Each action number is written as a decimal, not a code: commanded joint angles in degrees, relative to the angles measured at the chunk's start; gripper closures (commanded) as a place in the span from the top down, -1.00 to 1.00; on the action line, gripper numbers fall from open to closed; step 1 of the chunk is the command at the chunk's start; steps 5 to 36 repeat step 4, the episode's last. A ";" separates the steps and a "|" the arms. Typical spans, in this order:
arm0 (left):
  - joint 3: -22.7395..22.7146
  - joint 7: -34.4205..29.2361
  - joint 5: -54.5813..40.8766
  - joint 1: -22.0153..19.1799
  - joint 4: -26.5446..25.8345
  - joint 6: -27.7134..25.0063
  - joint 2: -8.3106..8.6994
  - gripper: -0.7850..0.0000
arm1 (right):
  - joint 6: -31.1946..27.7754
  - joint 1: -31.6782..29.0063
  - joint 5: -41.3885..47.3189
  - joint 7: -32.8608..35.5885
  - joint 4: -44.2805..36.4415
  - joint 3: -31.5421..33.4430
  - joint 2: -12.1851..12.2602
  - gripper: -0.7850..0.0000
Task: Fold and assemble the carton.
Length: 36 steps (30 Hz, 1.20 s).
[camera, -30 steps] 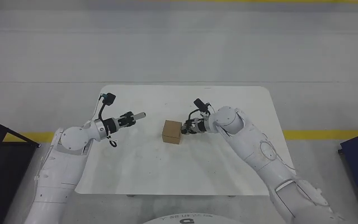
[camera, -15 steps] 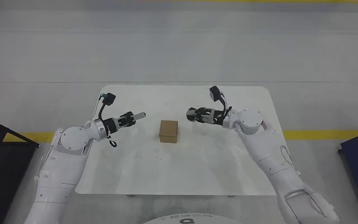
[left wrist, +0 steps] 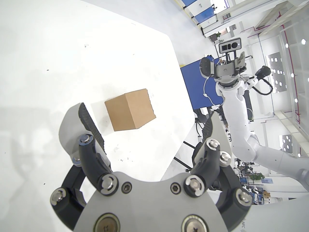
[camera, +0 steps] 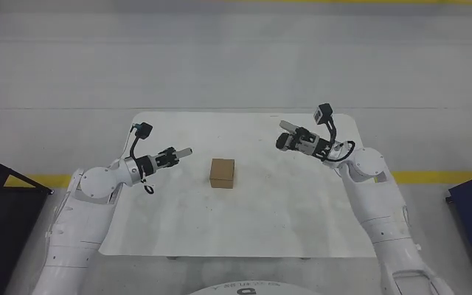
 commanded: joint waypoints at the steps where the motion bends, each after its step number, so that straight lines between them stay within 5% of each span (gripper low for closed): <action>1: 0.00 0.00 0.00 0.00 0.00 0.00 0.00 1.00 | 0.00 0.00 0.00 0.00 0.00 0.00 0.00 0.84; 4: 0.00 0.00 0.00 0.00 0.00 0.00 0.00 1.00 | 0.00 0.00 0.00 0.00 0.00 0.00 0.00 0.97; 36: 0.00 0.00 0.00 0.00 0.00 0.00 0.00 1.00 | 0.00 0.00 0.00 0.00 0.00 0.00 0.00 0.97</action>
